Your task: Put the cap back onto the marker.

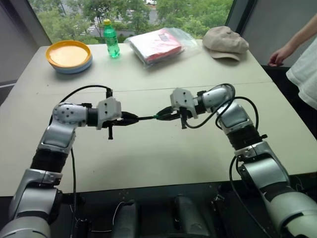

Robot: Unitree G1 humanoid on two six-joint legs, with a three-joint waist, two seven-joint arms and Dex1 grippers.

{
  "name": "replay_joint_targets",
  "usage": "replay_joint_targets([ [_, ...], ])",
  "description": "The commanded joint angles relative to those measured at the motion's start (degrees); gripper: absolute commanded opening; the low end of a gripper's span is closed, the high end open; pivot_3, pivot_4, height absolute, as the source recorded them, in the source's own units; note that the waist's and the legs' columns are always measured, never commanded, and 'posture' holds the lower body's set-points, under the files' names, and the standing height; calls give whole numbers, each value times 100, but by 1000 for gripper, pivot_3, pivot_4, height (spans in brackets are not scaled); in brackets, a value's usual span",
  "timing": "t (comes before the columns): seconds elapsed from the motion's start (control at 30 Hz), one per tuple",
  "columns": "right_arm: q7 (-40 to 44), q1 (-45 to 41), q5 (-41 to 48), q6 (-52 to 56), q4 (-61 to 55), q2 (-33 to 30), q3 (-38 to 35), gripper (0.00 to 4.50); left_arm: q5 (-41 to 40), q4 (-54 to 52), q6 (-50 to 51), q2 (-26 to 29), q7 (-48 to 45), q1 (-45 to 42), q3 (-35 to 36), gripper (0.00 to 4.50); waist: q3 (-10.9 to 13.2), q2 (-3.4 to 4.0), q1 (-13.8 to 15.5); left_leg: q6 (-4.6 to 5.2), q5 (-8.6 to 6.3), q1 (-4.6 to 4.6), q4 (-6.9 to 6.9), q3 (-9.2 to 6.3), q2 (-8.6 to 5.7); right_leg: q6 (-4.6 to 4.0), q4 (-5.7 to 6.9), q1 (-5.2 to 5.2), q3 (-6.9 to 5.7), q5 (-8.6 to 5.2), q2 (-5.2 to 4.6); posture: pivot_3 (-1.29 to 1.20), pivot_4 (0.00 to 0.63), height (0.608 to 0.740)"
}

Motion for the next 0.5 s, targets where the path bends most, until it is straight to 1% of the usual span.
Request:
replay_joint_targets([
  [0.03, 9, -153, 139, -21, -372, 145, 34, 26, 73, -32, -171, -20, 56, -100, -15, 0, 0, 0, -1, 0, 0, 0, 0, 0, 0, 0, 0, 0, 0, 0, 0, 0, 150, 740],
  [0.5, -69, -148, 195, 128, -739, 436, 121, 26, 66, -67, -134, -65, 62, -45, -39, 0, 0, 0, -2, 0, 0, 0, 0, 0, 0, 0, 0, 0, 0, 0, 0, 0, 150, 740],
])
